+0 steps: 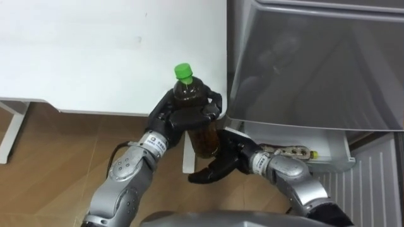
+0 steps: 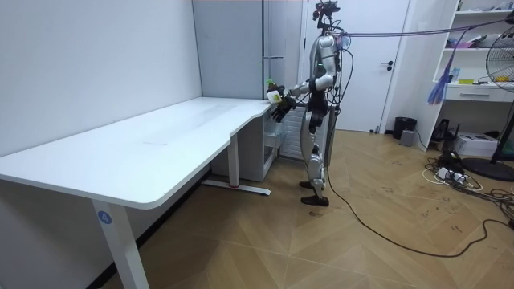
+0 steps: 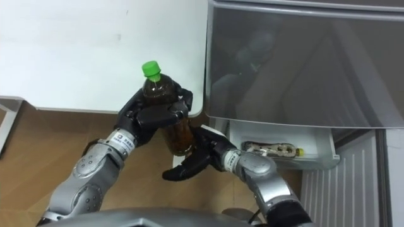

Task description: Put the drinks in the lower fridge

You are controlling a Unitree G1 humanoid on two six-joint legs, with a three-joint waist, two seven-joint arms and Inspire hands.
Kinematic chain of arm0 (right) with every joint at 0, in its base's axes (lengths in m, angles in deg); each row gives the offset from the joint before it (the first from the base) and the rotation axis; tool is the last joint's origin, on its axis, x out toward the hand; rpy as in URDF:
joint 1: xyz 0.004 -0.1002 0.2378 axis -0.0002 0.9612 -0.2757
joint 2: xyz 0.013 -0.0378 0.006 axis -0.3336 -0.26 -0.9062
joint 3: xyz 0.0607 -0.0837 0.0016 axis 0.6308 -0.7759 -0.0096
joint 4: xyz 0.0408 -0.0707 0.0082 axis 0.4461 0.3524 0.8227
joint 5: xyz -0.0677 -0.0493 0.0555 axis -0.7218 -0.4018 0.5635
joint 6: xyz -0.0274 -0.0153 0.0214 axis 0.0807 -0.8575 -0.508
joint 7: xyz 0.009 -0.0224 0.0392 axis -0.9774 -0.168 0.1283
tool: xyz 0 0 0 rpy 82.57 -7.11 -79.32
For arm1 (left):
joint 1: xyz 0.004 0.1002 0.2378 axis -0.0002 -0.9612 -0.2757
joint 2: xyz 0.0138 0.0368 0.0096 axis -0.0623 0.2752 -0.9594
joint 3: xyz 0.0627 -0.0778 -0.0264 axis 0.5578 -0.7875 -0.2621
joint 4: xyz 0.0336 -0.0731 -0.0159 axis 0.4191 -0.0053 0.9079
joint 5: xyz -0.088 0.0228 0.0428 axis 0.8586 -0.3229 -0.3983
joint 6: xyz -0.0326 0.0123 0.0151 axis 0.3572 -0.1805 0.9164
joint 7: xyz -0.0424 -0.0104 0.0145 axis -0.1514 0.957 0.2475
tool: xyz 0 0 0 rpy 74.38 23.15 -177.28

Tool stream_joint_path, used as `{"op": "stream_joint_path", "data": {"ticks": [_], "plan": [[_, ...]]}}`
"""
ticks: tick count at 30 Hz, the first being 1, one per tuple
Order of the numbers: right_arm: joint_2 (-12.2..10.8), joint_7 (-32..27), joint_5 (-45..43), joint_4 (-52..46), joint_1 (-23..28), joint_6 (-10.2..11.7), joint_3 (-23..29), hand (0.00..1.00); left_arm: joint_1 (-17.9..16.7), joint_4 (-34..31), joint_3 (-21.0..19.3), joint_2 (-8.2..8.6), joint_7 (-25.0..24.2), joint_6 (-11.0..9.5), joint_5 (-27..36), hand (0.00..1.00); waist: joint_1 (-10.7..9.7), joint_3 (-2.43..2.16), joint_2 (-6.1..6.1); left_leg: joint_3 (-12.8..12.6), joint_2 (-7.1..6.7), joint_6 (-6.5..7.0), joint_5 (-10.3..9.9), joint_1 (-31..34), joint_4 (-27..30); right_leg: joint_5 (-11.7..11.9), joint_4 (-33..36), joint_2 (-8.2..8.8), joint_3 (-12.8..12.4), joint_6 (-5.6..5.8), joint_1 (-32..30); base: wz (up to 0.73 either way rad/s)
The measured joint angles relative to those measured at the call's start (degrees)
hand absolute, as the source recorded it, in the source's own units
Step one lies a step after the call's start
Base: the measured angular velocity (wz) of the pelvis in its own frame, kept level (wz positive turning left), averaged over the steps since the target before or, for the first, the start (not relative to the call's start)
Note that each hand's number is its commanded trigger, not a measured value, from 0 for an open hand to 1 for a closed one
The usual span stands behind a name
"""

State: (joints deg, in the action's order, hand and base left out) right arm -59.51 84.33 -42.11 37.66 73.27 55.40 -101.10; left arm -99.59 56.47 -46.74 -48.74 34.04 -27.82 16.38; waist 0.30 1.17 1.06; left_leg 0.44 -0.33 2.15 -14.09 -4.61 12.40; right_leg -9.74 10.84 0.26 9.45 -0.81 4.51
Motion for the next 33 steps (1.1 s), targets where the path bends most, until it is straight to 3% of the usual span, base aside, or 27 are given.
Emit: {"op": "stream_joint_path", "data": {"ticks": [13,18,22,31,32,33], "plan": [[1.87,1.79,4.53,-0.29,0.11,-1.18,-2.51,0.0,0.04,-0.1,1.17,-1.44,-3.57,0.0,-6.93,1.0,0.23,-0.2,0.48,0.11,-0.08,0.01,0.01,-0.08,0.92,0.0,0.92,0.36,0.06,0.0,-0.67,-0.01],[2.09,2.85,6.44,-0.29,-0.02,-1.38,-3.02,0.0,0.01,-0.05,3.66,-3.5,-4.46,0.0,-10.51,1.0,0.13,-0.1,0.33,0.14,-0.17,0.12,-0.03,0.15,0.85,0.0,0.98,0.26,0.16,0.01,-0.62,0.0],[2.8,3.76,7.56,-0.29,-0.01,-1.39,-3.39,0.0,-0.03,0.1,4.43,-3.54,-5.01,0.0,-12.28,1.0,0.15,0.03,0.07,0.14,-0.13,0.16,-0.06,0.19,0.75,0.0,1.11,0.25,0.17,0.01,-0.66,0.0],[4.12,3.98,10.66,-0.29,0.02,-1.49,-5.07,0.0,-0.17,0.15,5.36,-4.03,-6.12,0.01,-14.32,1.0,0.29,-0.13,0.1,-0.04,-0.3,0.15,-0.04,0.31,0.86,0.0,1.87,0.09,0.0,0.01,-1.45,-0.01],[4.29,4.05,11.03,-0.29,0.02,-1.49,-5.15,0.05,-0.17,0.16,5.37,-4.03,-6.3,0.01,-14.32,1.0,0.29,-0.14,0.11,-0.05,-0.31,0.15,-0.04,0.33,0.86,0.0,1.86,0.1,0.0,0.01,-1.48,0.0],[4.31,4.05,11.14,-0.29,0.02,-1.49,-5.2,0.32,-0.17,0.18,5.38,-4.03,-6.43,0.01,-14.32,1.0,0.29,-0.16,0.14,-0.05,-0.3,0.15,-0.04,0.32,0.86,0.0,1.86,0.11,0.0,0.01,-1.49,0.0]]}}
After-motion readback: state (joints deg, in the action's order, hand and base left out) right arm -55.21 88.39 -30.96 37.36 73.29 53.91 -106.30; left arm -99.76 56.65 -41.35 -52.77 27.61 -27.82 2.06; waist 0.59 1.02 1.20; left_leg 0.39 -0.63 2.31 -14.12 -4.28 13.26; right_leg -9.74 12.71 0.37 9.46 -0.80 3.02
